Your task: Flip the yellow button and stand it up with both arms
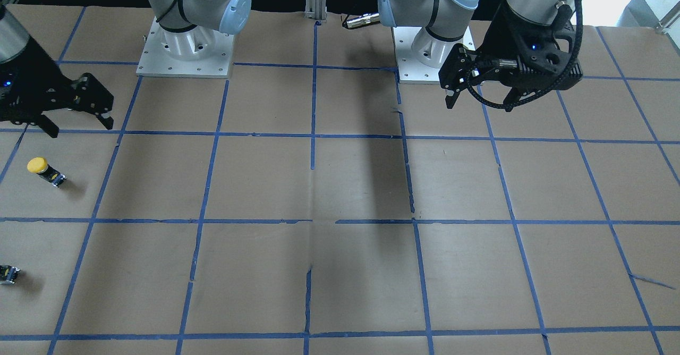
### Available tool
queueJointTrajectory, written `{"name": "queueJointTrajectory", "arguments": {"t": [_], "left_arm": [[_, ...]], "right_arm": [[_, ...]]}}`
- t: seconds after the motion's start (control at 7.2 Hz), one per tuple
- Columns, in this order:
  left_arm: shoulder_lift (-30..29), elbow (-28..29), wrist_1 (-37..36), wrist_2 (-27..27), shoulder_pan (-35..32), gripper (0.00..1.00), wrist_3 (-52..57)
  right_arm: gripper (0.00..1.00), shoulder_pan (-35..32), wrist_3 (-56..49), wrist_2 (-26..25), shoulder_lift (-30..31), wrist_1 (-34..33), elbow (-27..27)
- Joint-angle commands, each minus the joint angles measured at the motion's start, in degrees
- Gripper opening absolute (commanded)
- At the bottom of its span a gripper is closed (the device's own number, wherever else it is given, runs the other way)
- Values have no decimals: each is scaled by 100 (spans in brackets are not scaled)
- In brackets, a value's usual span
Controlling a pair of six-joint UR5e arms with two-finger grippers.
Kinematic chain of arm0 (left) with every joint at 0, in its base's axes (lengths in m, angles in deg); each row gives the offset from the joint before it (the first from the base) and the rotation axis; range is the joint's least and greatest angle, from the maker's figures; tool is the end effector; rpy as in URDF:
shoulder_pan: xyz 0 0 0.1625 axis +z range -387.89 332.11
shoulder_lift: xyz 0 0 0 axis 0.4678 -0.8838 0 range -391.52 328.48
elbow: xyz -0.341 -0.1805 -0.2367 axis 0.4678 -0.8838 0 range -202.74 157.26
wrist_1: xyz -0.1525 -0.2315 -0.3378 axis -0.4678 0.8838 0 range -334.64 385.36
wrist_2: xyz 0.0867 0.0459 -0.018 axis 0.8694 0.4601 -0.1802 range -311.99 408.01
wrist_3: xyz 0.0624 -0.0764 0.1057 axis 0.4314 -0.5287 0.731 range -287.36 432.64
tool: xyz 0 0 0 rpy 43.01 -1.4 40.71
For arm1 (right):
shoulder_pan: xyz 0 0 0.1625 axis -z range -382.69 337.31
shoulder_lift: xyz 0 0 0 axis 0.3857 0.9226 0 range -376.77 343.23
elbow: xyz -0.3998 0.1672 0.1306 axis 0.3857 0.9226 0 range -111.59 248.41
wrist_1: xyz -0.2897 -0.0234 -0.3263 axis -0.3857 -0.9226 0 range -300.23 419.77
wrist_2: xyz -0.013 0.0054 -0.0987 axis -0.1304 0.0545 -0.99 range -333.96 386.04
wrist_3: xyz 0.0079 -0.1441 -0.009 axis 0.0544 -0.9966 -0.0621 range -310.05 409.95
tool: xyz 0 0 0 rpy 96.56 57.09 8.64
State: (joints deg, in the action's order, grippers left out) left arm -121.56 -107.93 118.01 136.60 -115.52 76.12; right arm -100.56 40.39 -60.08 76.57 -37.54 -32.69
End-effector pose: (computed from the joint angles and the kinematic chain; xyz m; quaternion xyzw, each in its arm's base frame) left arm -0.1152 -0.5253 0.5090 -0.0100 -0.9997 0.0191 0.0113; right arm 0.0381 -0.5038 0.4131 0.0225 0.9992 -0.0025 0.0340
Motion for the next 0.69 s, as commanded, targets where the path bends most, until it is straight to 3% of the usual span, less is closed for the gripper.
{"name": "queueJointTrajectory", "arguments": {"t": [0.0,0.14,0.56], "left_arm": [[12,3,7,0,0,100,3],[12,-6,7,0,0,100,3],[12,-6,-2,0,9,100,3]], "right_arm": [[100,-1268,1794,-666,166,248,29],[100,-1631,1869,-660,193,404,107],[100,-1635,1801,-792,762,1073,241]]}}
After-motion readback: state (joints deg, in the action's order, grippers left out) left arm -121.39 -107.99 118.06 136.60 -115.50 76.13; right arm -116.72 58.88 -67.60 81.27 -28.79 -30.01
